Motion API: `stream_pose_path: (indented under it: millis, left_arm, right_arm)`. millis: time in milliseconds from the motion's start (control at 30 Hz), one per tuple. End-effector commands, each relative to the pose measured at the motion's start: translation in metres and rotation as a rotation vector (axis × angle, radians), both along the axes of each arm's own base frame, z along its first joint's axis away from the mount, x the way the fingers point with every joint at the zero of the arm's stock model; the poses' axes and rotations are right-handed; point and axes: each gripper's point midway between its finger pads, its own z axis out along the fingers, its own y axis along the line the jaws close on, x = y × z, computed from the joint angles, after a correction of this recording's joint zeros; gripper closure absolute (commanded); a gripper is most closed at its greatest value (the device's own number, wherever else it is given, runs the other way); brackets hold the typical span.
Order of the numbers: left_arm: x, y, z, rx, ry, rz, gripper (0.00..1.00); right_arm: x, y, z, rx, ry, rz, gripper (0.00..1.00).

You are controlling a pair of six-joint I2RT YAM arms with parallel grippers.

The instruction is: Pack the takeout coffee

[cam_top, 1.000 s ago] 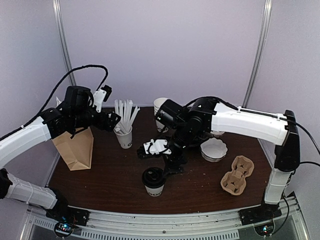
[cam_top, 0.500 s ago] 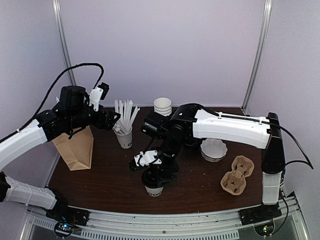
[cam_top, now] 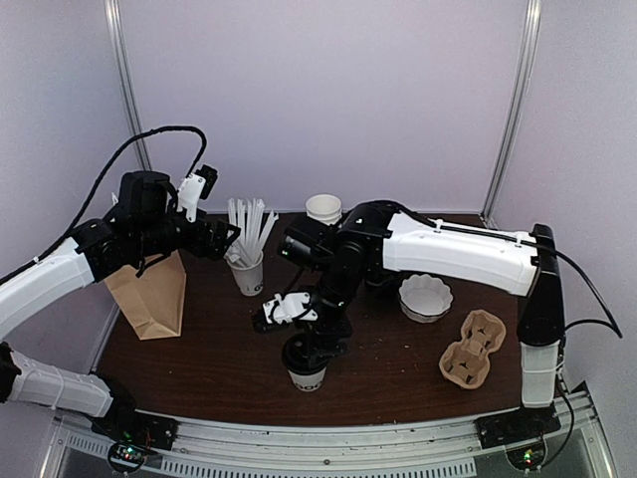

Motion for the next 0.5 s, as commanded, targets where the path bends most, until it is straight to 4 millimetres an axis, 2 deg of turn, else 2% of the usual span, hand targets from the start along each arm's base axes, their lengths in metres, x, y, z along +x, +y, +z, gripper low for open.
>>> stream_pose_path:
  millis: [0, 300, 467]
  left_arm:
    - [0.003, -0.003, 0.009, -0.047, -0.029, -0.009, 0.02]
    - [0.002, -0.005, 0.008, -0.054, -0.021, -0.021, 0.02]
    - [0.002, -0.005, 0.007, -0.054, -0.019, -0.024, 0.02]
  right_arm:
    - [0.005, 0.001, -0.008, -0.03, -0.017, -0.018, 0.09]
    - [0.008, 0.001, -0.022, -0.068, -0.01, -0.028, 0.09]
    - [0.008, 0.001, -0.026, -0.079, -0.009, -0.033, 0.14]
